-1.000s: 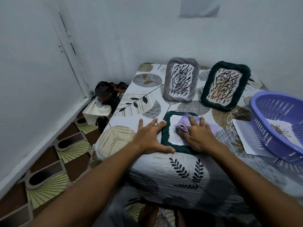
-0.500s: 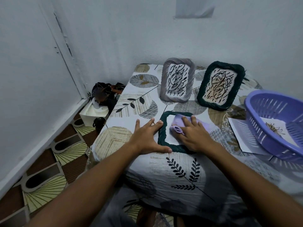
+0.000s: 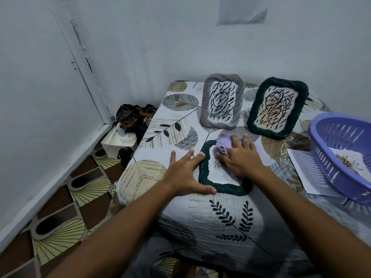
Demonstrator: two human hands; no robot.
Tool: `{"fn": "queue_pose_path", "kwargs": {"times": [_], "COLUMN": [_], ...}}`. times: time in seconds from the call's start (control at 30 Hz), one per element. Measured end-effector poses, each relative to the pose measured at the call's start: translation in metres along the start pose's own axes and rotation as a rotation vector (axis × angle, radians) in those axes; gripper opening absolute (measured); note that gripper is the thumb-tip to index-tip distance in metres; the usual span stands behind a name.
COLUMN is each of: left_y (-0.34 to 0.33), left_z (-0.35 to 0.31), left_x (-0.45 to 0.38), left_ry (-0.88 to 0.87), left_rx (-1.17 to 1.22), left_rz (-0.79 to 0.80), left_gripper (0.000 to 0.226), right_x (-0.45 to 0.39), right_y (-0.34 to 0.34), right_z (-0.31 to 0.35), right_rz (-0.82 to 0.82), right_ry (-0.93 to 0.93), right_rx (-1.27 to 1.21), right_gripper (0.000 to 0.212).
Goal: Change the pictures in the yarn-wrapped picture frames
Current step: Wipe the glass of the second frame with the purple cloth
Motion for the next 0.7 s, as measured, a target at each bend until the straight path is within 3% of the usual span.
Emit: {"fn": "queue_pose_path", "kwargs": {"times": [0.17, 0.47, 0.7], "left_y": [-0.001, -0.001, -0.001], "left_z": [0.002, 0.001, 0.001], "left_x": [-0.001, 0.000, 0.000], "left_ry": [-0.007, -0.008, -0.007], "left_rx": [0.006, 0.015, 0.018], "left_rz": [-0.001, -0.003, -0.009], "left_gripper": [0.125, 0.125, 0.126], "right_x": [-0.005, -0.006, 0.015], "right_y": [-0.004, 0.005, 0.002], "right_z": [0.013, 0.009, 0.022], "right_rz": [-0.009, 0.000, -0.017], "right_ry": [0.092, 0.040, 0.050], "right_rx": [-0.031, -0.081, 0.089], "right_gripper": [0.058, 0.062, 0.071]}}
Point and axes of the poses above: each hand's wrist, its own x-axis away from the middle knuckle, its own y-axis out of the back of the hand, z = x × y, the point moved 1 cm from there along -x, towards the middle knuckle, and after that the axes turned 8 degrees about x, right-handed, at the moved point
